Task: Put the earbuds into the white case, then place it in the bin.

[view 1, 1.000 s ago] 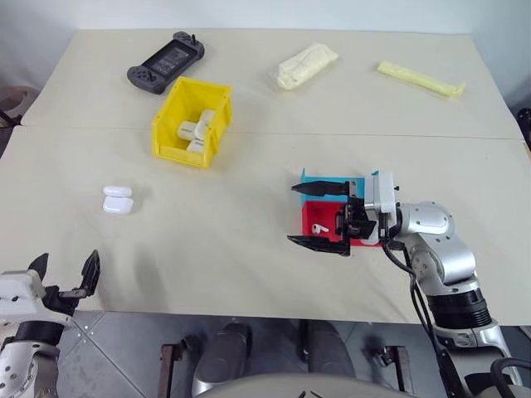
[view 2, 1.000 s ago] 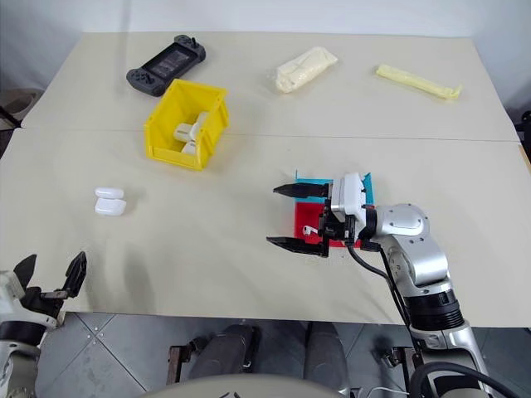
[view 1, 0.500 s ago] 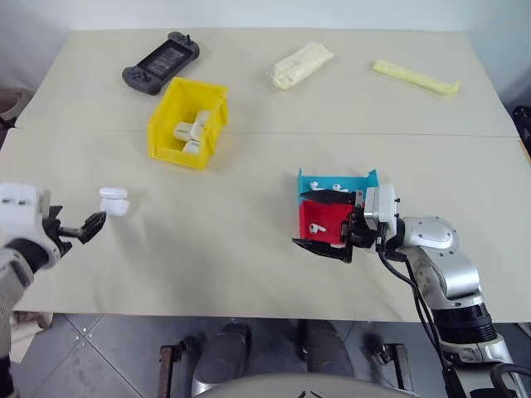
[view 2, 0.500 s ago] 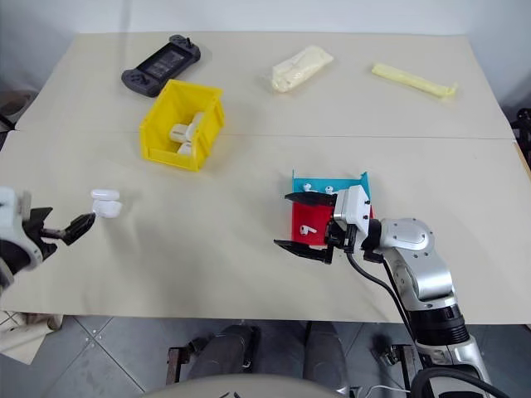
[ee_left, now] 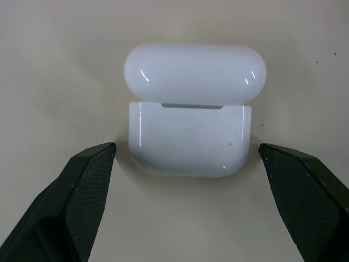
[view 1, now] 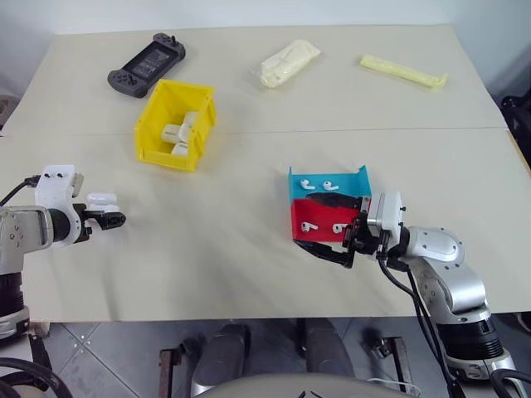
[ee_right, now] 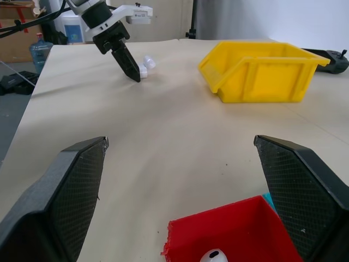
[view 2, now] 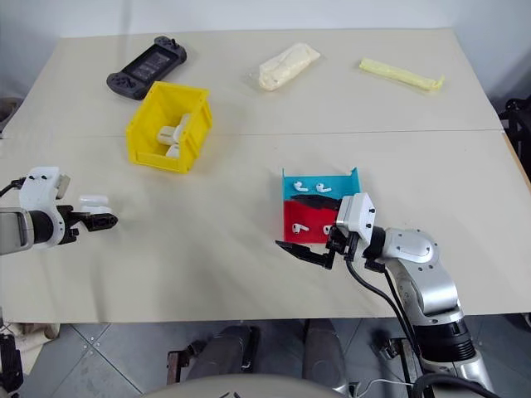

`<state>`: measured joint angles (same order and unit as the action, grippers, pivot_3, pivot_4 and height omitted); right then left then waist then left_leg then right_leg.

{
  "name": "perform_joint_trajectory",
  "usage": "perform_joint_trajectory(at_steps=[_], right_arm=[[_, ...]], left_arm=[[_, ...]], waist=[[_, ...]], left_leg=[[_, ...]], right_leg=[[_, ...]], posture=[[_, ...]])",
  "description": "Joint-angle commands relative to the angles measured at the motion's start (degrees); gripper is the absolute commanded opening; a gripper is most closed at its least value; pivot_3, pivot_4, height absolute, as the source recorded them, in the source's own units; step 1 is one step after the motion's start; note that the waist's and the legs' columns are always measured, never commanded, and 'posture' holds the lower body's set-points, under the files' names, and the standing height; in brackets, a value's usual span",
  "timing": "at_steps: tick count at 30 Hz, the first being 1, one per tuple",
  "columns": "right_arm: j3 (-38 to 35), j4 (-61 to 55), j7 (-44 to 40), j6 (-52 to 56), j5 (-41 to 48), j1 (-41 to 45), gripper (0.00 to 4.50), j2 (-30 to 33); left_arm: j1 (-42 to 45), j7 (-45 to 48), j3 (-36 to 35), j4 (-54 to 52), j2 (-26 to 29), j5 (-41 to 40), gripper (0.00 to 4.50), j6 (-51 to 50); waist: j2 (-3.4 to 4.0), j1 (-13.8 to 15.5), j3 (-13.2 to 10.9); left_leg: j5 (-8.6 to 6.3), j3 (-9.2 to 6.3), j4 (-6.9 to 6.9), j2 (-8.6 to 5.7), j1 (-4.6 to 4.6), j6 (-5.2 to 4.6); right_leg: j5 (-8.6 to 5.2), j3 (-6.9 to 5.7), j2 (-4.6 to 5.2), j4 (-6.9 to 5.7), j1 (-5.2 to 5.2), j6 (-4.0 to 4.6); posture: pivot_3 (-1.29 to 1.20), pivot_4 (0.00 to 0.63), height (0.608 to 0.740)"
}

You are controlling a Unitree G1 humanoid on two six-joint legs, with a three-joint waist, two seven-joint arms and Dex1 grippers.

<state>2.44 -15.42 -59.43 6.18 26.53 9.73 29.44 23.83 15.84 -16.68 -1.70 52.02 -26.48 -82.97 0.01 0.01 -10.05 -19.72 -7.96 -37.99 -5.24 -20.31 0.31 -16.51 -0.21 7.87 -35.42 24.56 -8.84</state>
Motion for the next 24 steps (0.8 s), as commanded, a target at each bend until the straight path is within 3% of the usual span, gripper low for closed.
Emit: perform_joint_trajectory(at_steps=[1, 10, 13, 16, 18, 20, 24], right_arm=[[-0.39, -2.78, 0.66, -1.16, 0.57, -0.31, 4.5, -0.37], [-0.02, -2.77, 1.01, -1.96, 0.45, -0.87, 4.5, -0.79], [0.07, -2.58, 1.11, -2.27, 0.36, -1.02, 4.5, -0.95], [0.28, -2.42, 1.21, -2.54, 0.23, -1.32, 4.5, -1.24], [0.42, -2.16, 1.17, -2.69, 0.11, -1.34, 4.5, -1.33], [0.49, -1.85, 1.08, -2.9, 0.04, -1.38, 4.5, -1.34], [-0.51, -1.32, 1.75, -3.4, -0.23, -1.37, 4.5, -0.82]], left_arm=[[0.65, 0.26, 0.87, 0.28, -0.62, 1.61, 4.48, 0.91], [1.91, 0.8, 2.41, 0.91, -2.4, 3.27, 4.48, 0.83], [1.29, 0.81, 1.97, 0.3, -2.57, 3.46, 3.85, 0.51], [0.41, 0.8, 1.21, -0.81, -2.77, 3.47, 2.89, -0.52], [-0.1, 0.75, 0.49, -1.6, -3.21, 3.35, 2.76, -0.52], [-1.1, 0.82, -1.59, -3.25, -4.66, 3.15, 2.76, 3.11], [-13.07, 6.75, -9.78, -14.45, -9.15, 2.6, 2.76, 26.48]], waist=[[0.0, 0.01, 0.0], [0.0, 0.86, 0.0], [0.0, 0.85, 0.0], [0.01, 0.83, 0.0], [0.01, 0.71, 0.0], [0.01, 0.64, 0.0], [0.0, 0.48, 0.0]], left_leg=[[0.0, 0.0, 0.0, 0.0, 0.0, 0.0], [0.0, 0.04, -0.06, -0.03, 0.02, 0.0], [0.0, 0.07, -0.06, -0.03, 0.03, -0.01], [0.0, 0.1, -0.05, -0.01, 0.05, 0.0], [0.0, 0.13, -0.04, 0.02, 0.07, 0.0], [-0.01, 0.19, -0.01, 0.04, 0.09, 0.01], [-0.02, 0.28, 0.01, 0.08, 0.08, 0.02]], right_leg=[[0.0, 0.01, 0.0, 0.0, 0.0, 0.0], [0.0, 0.07, 0.01, -0.03, 0.0, 0.0], [0.0, 0.1, 0.01, -0.06, 0.0, 0.0], [0.0, 0.13, -0.02, -0.07, 0.0, 0.0], [0.0, 0.17, -0.05, -0.08, 0.01, 0.0], [0.0, 0.22, -0.08, -0.08, 0.03, 0.0], [0.0, 0.3, -0.08, -0.04, 0.07, 0.0]], posture=[[0.0, 0.15, 0.74], [0.0, 0.15, 0.74], [0.0, 0.15, 0.74], [0.0, 0.15, 0.74], [0.0, 0.15, 0.74], [0.0, 0.15, 0.74], [0.0, 0.15, 0.74]])
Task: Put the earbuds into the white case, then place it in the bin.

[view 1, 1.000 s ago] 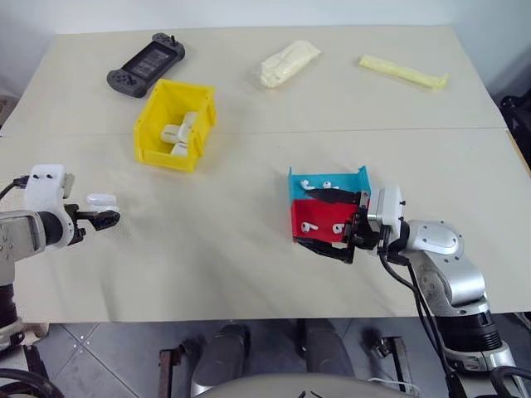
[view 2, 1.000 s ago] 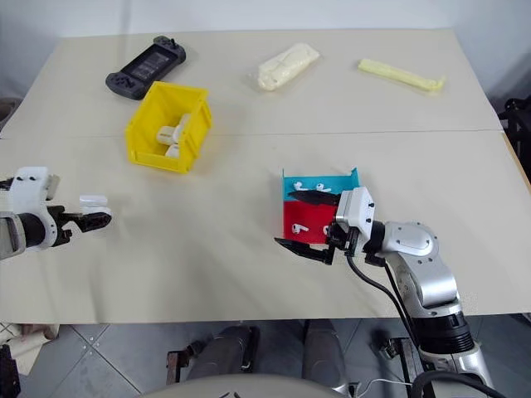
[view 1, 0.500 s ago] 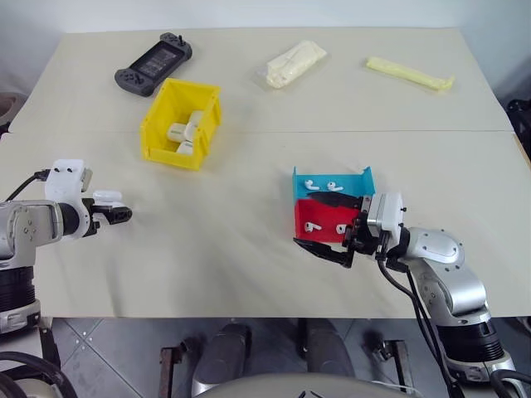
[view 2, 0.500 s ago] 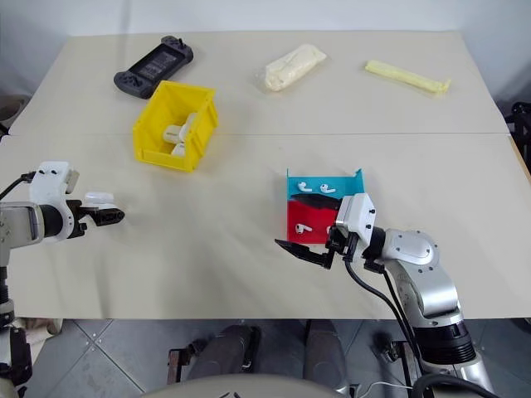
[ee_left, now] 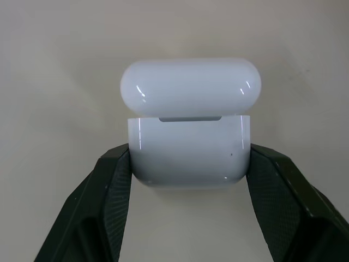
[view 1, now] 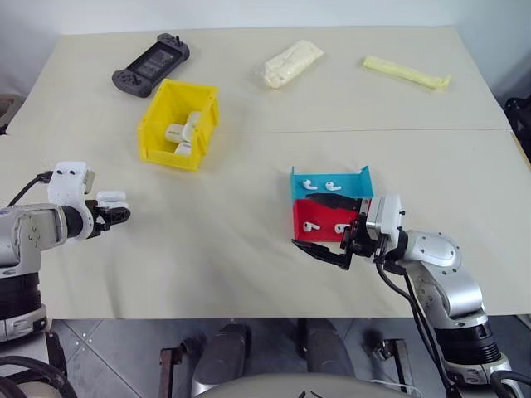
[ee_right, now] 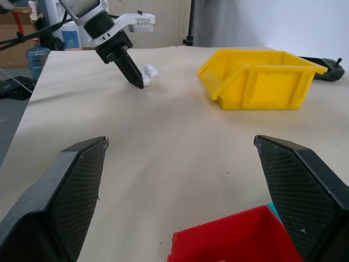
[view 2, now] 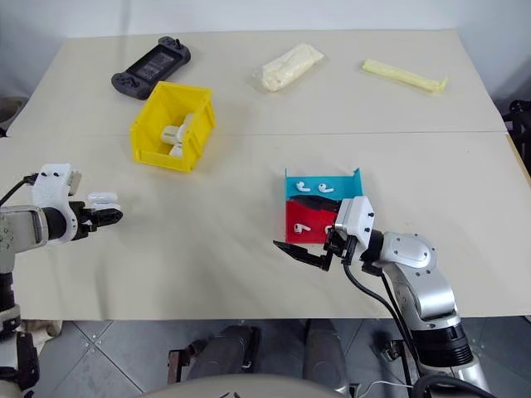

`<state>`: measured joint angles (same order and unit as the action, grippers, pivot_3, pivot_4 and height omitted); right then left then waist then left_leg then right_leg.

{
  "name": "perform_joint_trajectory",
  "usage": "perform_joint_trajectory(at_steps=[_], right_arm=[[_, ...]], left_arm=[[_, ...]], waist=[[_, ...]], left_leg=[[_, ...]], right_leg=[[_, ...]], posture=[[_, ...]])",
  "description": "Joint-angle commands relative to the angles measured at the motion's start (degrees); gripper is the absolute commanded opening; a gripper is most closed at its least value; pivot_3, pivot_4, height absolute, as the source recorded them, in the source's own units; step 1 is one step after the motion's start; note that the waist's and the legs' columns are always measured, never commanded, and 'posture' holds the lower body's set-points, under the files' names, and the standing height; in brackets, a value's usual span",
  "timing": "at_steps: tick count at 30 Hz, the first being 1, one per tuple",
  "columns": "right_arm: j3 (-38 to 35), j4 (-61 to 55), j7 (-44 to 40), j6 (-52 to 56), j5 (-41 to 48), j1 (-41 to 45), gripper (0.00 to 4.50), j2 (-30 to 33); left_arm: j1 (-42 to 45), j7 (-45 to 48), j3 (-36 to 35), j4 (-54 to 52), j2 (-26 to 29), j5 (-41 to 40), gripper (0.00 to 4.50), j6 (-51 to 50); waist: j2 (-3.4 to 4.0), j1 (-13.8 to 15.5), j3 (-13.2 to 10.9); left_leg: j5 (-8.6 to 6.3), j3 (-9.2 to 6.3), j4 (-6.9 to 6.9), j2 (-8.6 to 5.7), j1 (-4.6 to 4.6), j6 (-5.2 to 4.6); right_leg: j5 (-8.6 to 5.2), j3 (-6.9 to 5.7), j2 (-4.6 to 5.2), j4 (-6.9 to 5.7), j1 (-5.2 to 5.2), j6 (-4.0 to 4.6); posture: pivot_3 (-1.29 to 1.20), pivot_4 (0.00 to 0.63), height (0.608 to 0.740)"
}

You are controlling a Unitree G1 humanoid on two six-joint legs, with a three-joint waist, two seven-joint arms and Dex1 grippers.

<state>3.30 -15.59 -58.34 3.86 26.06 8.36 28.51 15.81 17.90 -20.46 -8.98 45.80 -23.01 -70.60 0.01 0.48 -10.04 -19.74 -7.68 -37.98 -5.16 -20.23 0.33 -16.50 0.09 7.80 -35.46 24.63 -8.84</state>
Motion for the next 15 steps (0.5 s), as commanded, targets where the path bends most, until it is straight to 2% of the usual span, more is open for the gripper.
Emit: perform_joint_trajectory(at_steps=[1, 3, 4, 7, 10, 12, 15], right_arm=[[-2.03, -0.95, 1.06, -1.13, 0.21, -0.14, 4.5, 0.32], [-3.19, -0.41, 1.36, -1.25, 0.23, -0.51, 4.5, 0.91], [-3.48, -0.2, 1.15, -1.38, 0.09, -0.63, 4.5, 1.24], [-4.48, 0.3, 0.95, -1.84, -0.28, -0.48, 4.5, 2.28], [-6.43, 0.16, 1.45, -1.44, 0.13, -0.01, 4.5, 3.63], [-8.54, -0.58, 0.96, -1.91, -0.51, -1.99, 4.5, 5.96], [-12.5, -1.22, 0.28, -3.75, -2.05, -6.43, 4.5, 9.74]], left_arm=[[-9.67, 10.26, -8.71, -10.41, -5.94, -2.79, 2.76, 23.16], [-17.13, 22.21, -11.59, -14.74, -11.92, -5.94, 2.76, 41.86], [-19.55, 24.83, -11.93, -15.49, -13.86, -6.48, 2.76, 46.74], [-22.18, 27.83, -9.48, -16.49, -16.12, -8.92, 2.76, 49.14], [-16.9, 28.11, -3.62, -15.31, -19.04, -8.33, 2.76, 54.64], [-12.53, 29.61, 1.1, -13.68, -24.68, -10.8, 2.76, 58.08], [-10.07, 32.08, 8.8, -11.9, -29.02, -10.04, 2.76, 59.97]], waist=[[-0.02, -0.15, -0.01], [-0.03, -0.35, -0.01], [-0.04, -0.32, -0.01], [-0.05, 0.1, -0.01], [-0.05, 1.14, -0.01], [-0.05, 1.78, 0.0], [-0.14, 1.89, 0.05]], left_leg=[[-0.01, 0.03, -0.01, 0.01, -0.02, -0.01], [-0.08, 0.17, -0.01, 0.07, -0.06, -0.06], [-0.12, 0.21, -0.05, 0.08, -0.06, -0.08], [-0.17, 0.31, -0.13, 0.15, -0.05, -0.12], [-0.16, 0.36, -0.18, 0.19, 0.03, -0.12], [-0.13, 0.33, -0.23, 0.11, 0.02, -0.17], [-0.24, 0.45, -0.29, 0.01, -0.01, -0.37]], right_leg=[[0.0, 0.01, 0.0, 0.02, 0.0, 0.0], [0.03, 0.02, 0.01, 0.27, -0.01, -0.02], [0.03, 0.01, 0.02, 0.49, -0.03, -0.02], [0.06, 0.0, -0.02, 0.62, -0.1, -0.03], [0.16, 0.04, -0.12, 0.57, -0.15, 0.03], [0.22, 0.06, -0.1, 0.6, -0.22, -0.05], [0.28, 0.15, -0.06, 0.69, -0.24, -0.14]], posture=[[0.0, 0.15, 0.74], [0.0, 0.15, 0.74], [0.0, 0.15, 0.74], [0.0, 0.15, 0.74], [0.0, 0.15, 0.74], [0.0, 0.15, 0.74], [0.0, 0.15, 0.74]])
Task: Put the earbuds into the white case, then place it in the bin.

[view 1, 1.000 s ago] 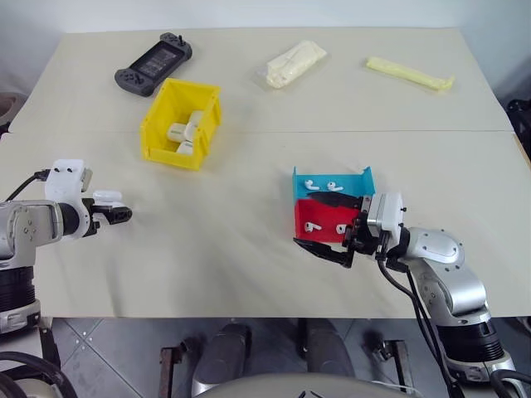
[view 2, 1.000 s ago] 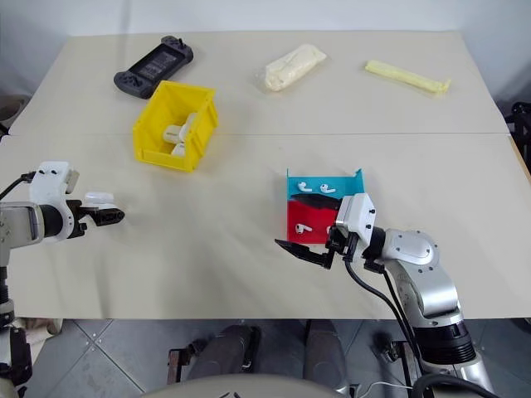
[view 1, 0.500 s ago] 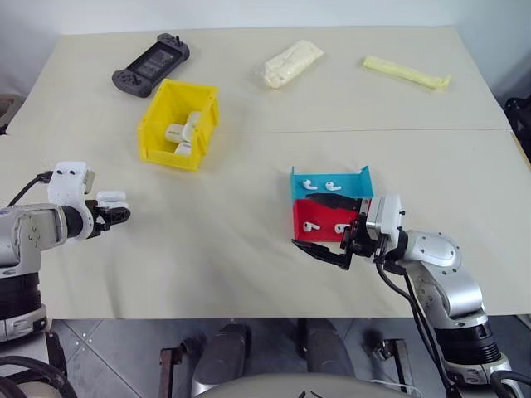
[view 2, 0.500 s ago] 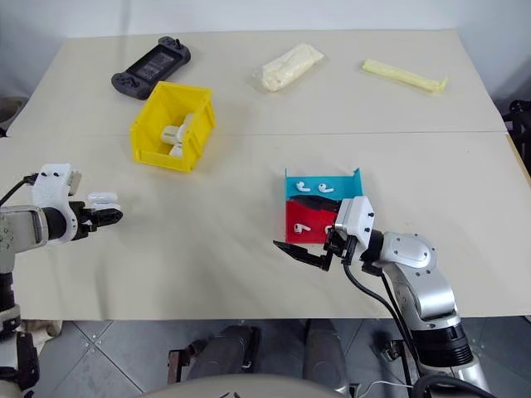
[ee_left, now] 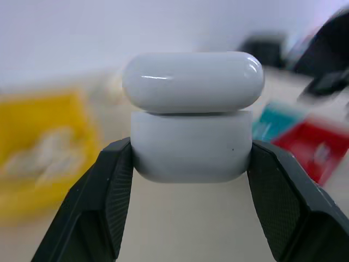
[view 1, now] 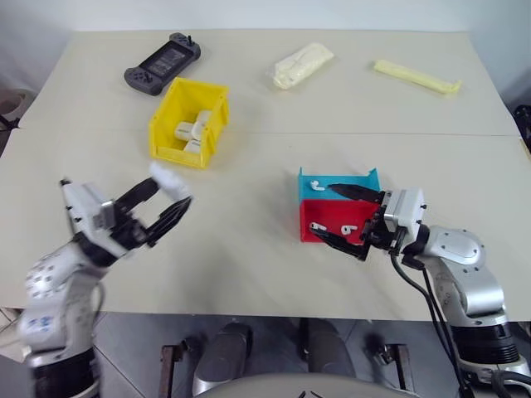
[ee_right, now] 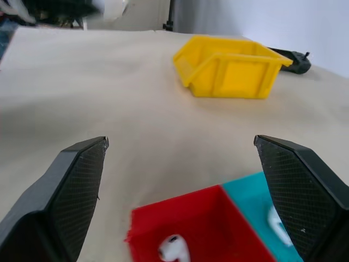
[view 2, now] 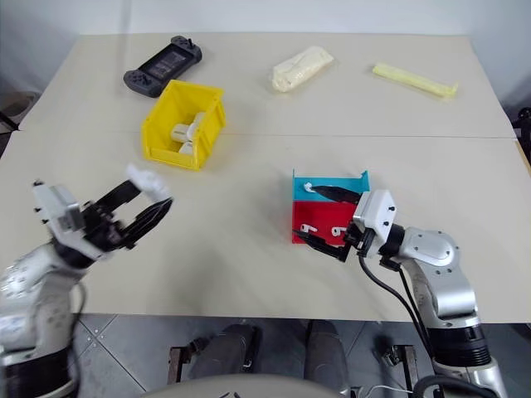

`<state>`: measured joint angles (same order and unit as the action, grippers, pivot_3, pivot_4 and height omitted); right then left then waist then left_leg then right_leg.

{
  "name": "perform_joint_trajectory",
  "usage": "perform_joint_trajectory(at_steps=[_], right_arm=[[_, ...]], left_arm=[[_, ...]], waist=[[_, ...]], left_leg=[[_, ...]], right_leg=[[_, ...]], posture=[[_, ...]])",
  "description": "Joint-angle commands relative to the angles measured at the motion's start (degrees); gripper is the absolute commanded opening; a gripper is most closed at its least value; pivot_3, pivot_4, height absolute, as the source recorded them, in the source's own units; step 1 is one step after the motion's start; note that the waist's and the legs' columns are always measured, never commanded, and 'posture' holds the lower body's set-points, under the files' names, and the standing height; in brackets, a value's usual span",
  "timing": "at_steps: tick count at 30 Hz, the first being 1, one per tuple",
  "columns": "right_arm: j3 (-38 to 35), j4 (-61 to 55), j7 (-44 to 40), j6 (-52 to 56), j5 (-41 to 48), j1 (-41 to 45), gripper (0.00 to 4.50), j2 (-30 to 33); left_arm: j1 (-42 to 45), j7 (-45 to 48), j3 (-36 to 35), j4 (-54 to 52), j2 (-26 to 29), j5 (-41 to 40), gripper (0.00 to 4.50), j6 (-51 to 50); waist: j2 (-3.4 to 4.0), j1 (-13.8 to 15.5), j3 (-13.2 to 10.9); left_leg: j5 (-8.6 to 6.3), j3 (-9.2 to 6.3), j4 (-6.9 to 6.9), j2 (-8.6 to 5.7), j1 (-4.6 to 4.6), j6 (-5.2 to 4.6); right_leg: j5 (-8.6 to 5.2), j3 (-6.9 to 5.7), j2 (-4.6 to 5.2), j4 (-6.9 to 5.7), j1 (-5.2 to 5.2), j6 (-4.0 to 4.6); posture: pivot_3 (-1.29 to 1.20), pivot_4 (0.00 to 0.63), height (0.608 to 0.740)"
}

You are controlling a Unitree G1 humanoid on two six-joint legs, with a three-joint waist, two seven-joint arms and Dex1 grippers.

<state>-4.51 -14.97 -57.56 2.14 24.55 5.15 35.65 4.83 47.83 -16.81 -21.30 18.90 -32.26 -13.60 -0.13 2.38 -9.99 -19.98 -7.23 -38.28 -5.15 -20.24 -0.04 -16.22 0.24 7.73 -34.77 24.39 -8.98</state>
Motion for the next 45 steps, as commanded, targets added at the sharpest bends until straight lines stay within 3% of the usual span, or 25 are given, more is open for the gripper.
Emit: perform_joint_trajectory(at_steps=[1, 5, 7, 14, 18, 26, 29, 32, 40, 45], right_arm=[[-6.58, -2.26, -0.23, -2.28, -0.45, -4.95, 4.5, 3.55], [-16.6, -2.36, -1.17, -3.78, -0.43, -14.35, 4.5, 7.15], [-23.31, -1.55, -1.88, -4.19, -0.24, -20.31, 4.5, 8.41], [-34.12, 0.27, -6.81, -2.92, -0.39, -33.76, 4.5, 11.42], [-35.35, 0.08, -8.34, -2.43, -0.03, -34.96, 4.5, 13.2], [-22.37, -12.88, -3.02, 24.42, 3.89, -20.69, 4.5, 27.44], [-10.81, -15.93, -3.72, 32.76, 4.65, -8.53, 4.5, 34.05], [0.03, -16.52, -4.15, 38.26, 1.73, 3.08, 4.5, 36.72], [24.54, -13.49, -8.77, 42.82, -13.21, 27.29, 4.5, 34.8], [32.28, -9.41, -11.59, 42.38, -19.76, 36.19, 4.5, 29.5]], left_arm=[[1.66, 2.88, 7.52, 1.16, -3.37, -0.44, 2.76, 3.72], [7.57, 7.78, 17.12, 8.44, -8.47, 3.19, 2.76, 10.74], [11.58, 12.01, 21.63, 12.99, -12.03, 2.99, 2.76, 13.77], [18.07, 21.25, 26.21, 23.43, -16.46, 2.08, 2.76, 19.66], [19.42, 24.05, 26.16, 26.74, -16.4, 2.69, 2.76, 23.21], [17.56, 24.72, 25.13, 26.75, -13.02, 3.46, 2.76, 26.96], [15.81, 24.14, 25.26, 25.4, -11.29, 4.53, 2.76, 27.49], [14.4, 22.5, 25.46, 23.66, -10.68, 4.76, 2.76, 26.93], [12.33, 19.77, 26.22, 21.06, -9.81, 5.11, 2.76, 25.63], [11.42, 18.36, 26.69, 19.66, -9.02, 5.26, 2.76, 24.2]], waist=[[0.0, -0.04, 0.0], [0.0, -0.62, 0.0], [-0.01, 0.41, -0.01], [0.06, -0.29, 0.04], [0.05, -1.08, 0.03], [0.13, -0.56, 0.06], [0.15, -0.16, 0.04], [0.13, 0.11, 0.01], [0.13, 0.55, 0.01], [0.14, 0.15, 0.01]], left_leg=[[-0.07, 0.05, 0.03, 0.0, -0.01, -0.08], [-0.21, 0.22, 0.04, -0.04, -0.06, -0.23], [-0.21, 0.25, -0.01, -0.17, -0.1, -0.23], [-0.18, 0.8, -0.08, -0.06, 0.12, -0.29], [-0.2, 0.73, -0.09, -0.04, 0.14, -0.33], [-0.22, 0.61, -0.31, 0.2, 0.02, -0.33], [-0.27, 0.51, -0.58, 0.15, -0.14, -0.4], [-0.3, 0.49, -0.72, 0.1, -0.3, -0.44], [-0.31, 0.36, -0.84, 0.02, -0.96, -0.45], [-0.3, 0.43, -0.84, -0.02, -0.96, -0.43]], right_leg=[[0.0, 0.03, 0.0, -0.05, 0.01, -0.01], [0.01, 0.07, -0.01, 0.02, 0.07, -0.02], [0.03, 0.02, -0.03, 0.24, 0.01, -0.07], [0.24, 0.22, -0.21, 0.57, -0.22, -0.3], [0.27, 0.31, -0.2, 0.61, -0.23, -0.34], [0.33, 0.27, -0.2, 0.64, -0.17, -0.38], [0.37, 0.22, -0.14, 0.7, -0.16, -0.45], [0.42, 0.19, -0.08, 0.76, -0.11, -0.51], [0.48, 0.09, -0.03, 0.81, 0.43, -0.55], [0.49, 0.11, -0.05, 0.75, 0.5, -0.56]], posture=[[0.0, 0.15, 0.74], [0.0, 0.15, 0.74], [0.0, 0.15, 0.74], [0.0, 0.15, 0.74], [0.0, 0.15, 0.74], [0.0, 0.15, 0.74], [0.0, 0.15, 0.74], [0.0, 0.15, 0.74], [0.0, 0.15, 0.74], [0.0, 0.15, 0.74]])
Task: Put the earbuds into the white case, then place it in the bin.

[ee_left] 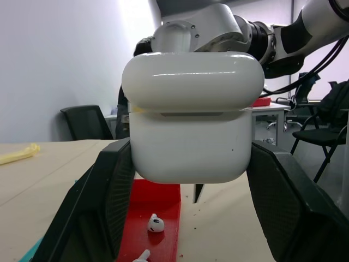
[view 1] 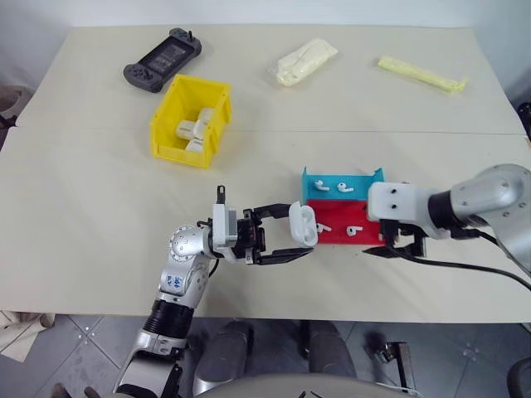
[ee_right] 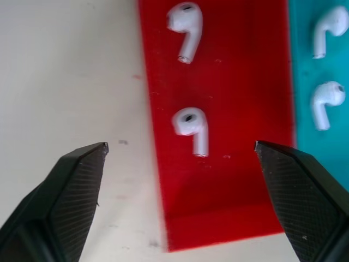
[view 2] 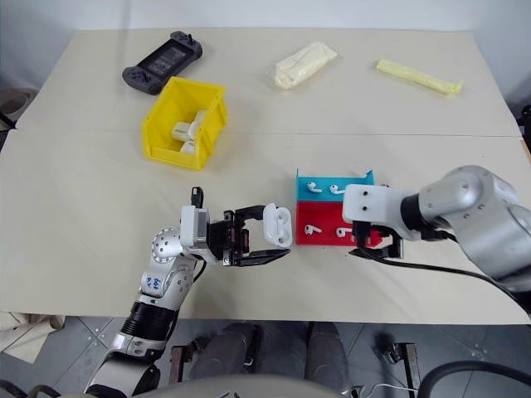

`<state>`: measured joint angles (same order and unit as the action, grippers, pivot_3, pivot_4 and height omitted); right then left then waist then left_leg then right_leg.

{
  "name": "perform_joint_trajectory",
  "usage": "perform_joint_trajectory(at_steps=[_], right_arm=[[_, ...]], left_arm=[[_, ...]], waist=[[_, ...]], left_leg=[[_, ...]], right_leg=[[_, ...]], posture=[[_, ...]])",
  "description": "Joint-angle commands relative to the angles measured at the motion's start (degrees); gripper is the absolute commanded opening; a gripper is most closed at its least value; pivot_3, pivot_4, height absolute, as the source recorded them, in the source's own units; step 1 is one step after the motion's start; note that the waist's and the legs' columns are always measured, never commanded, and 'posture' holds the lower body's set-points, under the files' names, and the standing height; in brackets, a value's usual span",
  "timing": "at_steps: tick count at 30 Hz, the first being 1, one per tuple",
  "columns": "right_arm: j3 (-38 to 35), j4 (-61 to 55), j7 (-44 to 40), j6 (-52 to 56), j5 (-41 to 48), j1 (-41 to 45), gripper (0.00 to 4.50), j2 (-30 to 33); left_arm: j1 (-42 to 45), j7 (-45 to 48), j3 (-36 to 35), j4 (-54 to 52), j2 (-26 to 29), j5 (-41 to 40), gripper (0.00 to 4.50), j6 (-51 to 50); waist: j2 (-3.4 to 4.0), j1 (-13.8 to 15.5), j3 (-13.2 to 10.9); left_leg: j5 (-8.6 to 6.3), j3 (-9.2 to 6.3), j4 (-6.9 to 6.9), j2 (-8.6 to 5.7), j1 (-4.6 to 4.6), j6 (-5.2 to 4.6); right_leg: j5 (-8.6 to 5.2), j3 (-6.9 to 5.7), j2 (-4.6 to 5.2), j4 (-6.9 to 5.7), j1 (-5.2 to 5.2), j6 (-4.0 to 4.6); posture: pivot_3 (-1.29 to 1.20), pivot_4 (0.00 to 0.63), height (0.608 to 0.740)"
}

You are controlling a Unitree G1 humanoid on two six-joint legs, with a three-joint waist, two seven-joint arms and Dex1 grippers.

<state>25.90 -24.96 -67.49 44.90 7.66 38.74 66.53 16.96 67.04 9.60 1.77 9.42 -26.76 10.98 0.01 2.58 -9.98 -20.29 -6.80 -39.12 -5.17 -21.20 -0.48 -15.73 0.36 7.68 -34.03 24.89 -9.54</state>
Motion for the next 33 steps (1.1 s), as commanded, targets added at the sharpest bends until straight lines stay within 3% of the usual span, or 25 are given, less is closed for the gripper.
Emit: perform_joint_trajectory(at_steps=[1, 7, 10, 14, 33], right_arm=[[2.43, 0.86, -2.25, -0.26, -3.39, 3.28, 4.5, -1.93], [4.12, 1.72, -3.49, -0.23, -6.85, 4.36, 4.5, -4.27], [4.33, 1.7, -3.57, -0.93, -8.48, 3.89, 3.96, -4.91], [4.53, 1.35, -3.94, -1.66, -9.84, 3.44, 2.63, -5.28], [4.75, 2.91, -4.59, -3.54, -14.2, 1.02, 2.63, -8.14]], left_arm=[[-0.86, -0.99, 0.34, -3.75, 0.62, -0.28, 2.76, -0.55], [-1.45, -2.62, 0.0, -4.84, 1.41, -0.29, 2.76, -1.09], [-1.56, -3.33, -0.2, -5.01, 1.69, -0.41, 2.76, -1.17], [-1.3, -3.87, -0.35, -4.82, 1.95, -0.55, 2.76, -1.22], [-1.81, -5.06, -1.29, -6.13, 3.48, -0.76, 2.76, -2.0]], waist=[[0.0, -0.07, 0.0], [0.0, 0.04, 0.0], [0.0, 0.01, 0.0], [0.01, -0.09, 0.0], [0.01, -1.12, 0.01]], left_leg=[[0.01, 0.01, 0.0, 0.01, 0.0, 0.01], [0.02, 0.04, -0.06, 0.01, -0.02, 0.02], [0.02, 0.05, -0.07, 0.0, -0.02, 0.02], [0.02, 0.09, -0.06, 0.0, -0.02, 0.03], [0.02, 0.11, -0.06, 0.0, -0.02, 0.03]], right_leg=[[0.0, 0.01, -0.01, -0.05, 0.04, 0.0], [0.01, 0.05, 0.02, -0.14, 0.1, 0.02], [0.01, 0.06, 0.02, -0.17, 0.11, 0.02], [0.01, 0.08, 0.01, -0.22, 0.16, 0.02], [0.01, 0.11, 0.0, -0.43, 0.22, 0.02]], posture=[[0.0, 0.15, 0.74], [0.0, 0.15, 0.74], [0.0, 0.15, 0.74], [0.0, 0.15, 0.74], [0.0, 0.15, 0.74]])
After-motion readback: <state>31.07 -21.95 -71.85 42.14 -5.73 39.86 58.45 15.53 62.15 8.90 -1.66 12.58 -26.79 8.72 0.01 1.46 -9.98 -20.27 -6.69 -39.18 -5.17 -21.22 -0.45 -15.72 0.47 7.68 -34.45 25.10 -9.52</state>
